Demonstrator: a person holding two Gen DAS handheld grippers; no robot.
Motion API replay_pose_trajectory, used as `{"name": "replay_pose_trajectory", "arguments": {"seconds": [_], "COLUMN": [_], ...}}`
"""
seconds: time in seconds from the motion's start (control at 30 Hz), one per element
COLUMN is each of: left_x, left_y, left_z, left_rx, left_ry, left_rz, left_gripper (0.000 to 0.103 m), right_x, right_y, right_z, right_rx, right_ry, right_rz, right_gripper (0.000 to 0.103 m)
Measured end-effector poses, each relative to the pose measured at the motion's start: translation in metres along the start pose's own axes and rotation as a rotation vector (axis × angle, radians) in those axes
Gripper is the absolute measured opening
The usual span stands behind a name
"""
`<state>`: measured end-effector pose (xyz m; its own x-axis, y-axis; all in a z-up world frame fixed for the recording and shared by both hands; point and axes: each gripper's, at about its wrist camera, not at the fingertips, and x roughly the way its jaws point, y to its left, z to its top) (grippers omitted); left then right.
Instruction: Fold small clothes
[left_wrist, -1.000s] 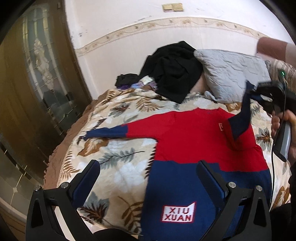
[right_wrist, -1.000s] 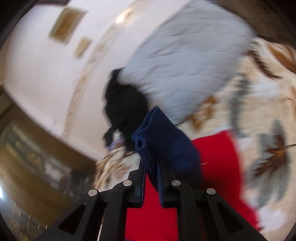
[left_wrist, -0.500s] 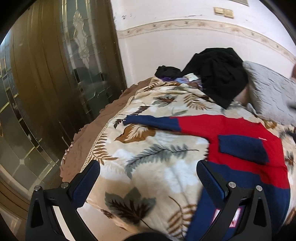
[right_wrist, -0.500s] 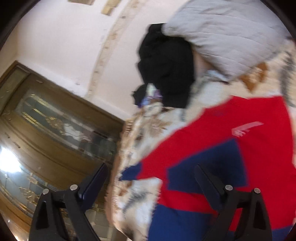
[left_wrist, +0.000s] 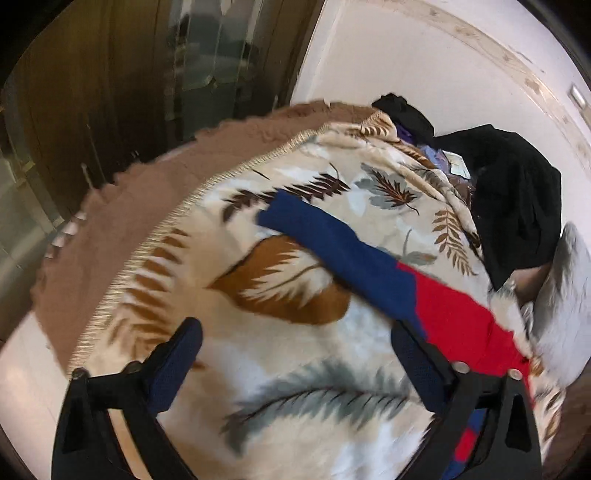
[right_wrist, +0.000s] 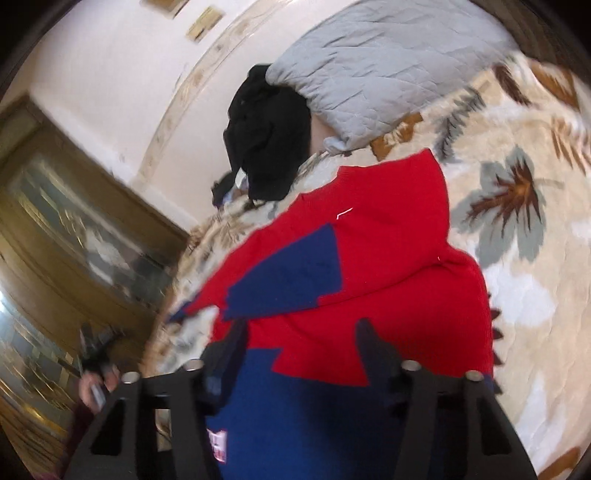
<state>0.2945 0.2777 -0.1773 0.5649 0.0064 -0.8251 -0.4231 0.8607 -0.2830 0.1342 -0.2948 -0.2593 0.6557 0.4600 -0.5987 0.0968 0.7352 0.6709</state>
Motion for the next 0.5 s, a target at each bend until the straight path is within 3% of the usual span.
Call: {"name": "replay_pose_trajectory", "arguments": {"seconds": [0.17, 0.33, 0.5], "left_x": [0.052, 0.077, 0.118], "left_y": [-0.006, -0.020, -0.023], "left_z": [0.017, 0.027, 0.033], "left_rx": [-0.137, -0.174, -0.214], "left_ry": [0.099, 0.084, 0.132], "left_rz": [-0.043, -0.030, -0.006], "left_gripper": [0.058, 0.059, 0.059], "right_x": [0.001, -0.002, -0.005], "right_y": [0.009, 0.009, 0.000], "right_z": [0.001, -0.002, 0.000], "right_rx": [-0.047, -0.086, -0.058], "right_ry": [-0.001, 0.005, -0.004], "right_rz": [-0.006, -0.037, -0.045], "right_gripper": [0.057, 0.057, 0.057]}}
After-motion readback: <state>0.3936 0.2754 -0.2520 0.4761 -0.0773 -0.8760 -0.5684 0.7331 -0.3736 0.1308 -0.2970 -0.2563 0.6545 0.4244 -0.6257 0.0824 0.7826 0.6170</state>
